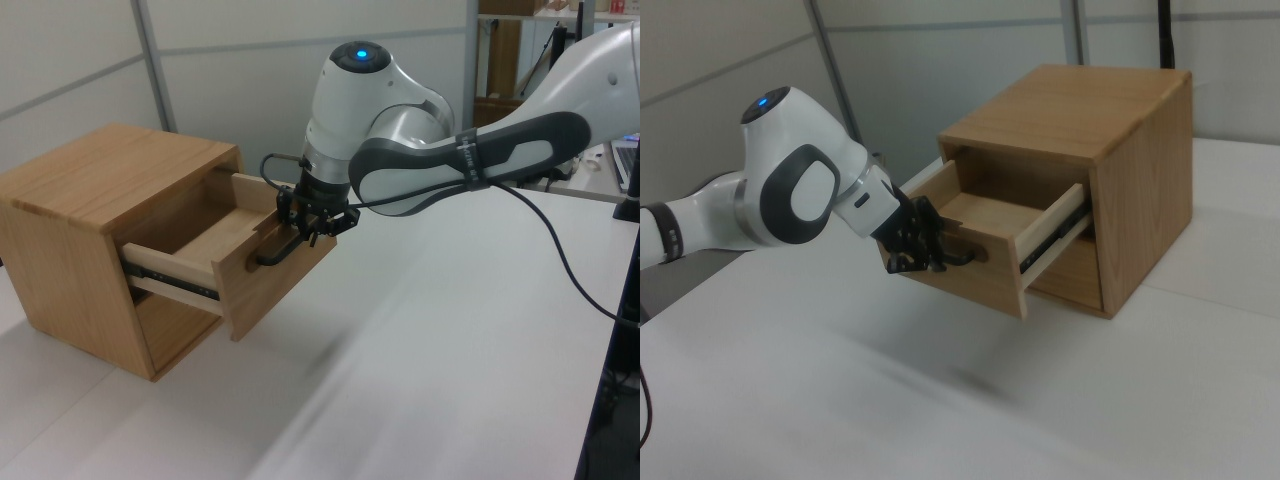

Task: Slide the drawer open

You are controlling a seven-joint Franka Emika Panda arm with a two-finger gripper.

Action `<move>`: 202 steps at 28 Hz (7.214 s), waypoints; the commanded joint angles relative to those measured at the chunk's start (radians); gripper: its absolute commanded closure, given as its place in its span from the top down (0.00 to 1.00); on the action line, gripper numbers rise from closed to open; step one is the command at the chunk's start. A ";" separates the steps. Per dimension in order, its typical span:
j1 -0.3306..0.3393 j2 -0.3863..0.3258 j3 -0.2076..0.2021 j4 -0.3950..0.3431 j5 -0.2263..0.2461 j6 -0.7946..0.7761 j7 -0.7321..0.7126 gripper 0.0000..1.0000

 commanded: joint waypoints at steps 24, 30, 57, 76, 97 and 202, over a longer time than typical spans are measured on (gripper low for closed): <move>0.052 -0.142 0.006 -0.128 0.047 -0.094 -0.260 1.00; 0.052 -0.154 0.001 -0.106 0.075 -0.143 -0.355 1.00; 0.048 -0.165 -0.049 0.073 0.153 -0.593 -1.558 1.00; 0.046 -0.131 -0.048 0.161 0.133 -0.697 -1.551 1.00; 0.043 -0.125 -0.059 0.176 0.138 -0.714 -1.544 1.00; 0.044 -0.070 -0.068 0.225 0.139 -0.717 -1.541 1.00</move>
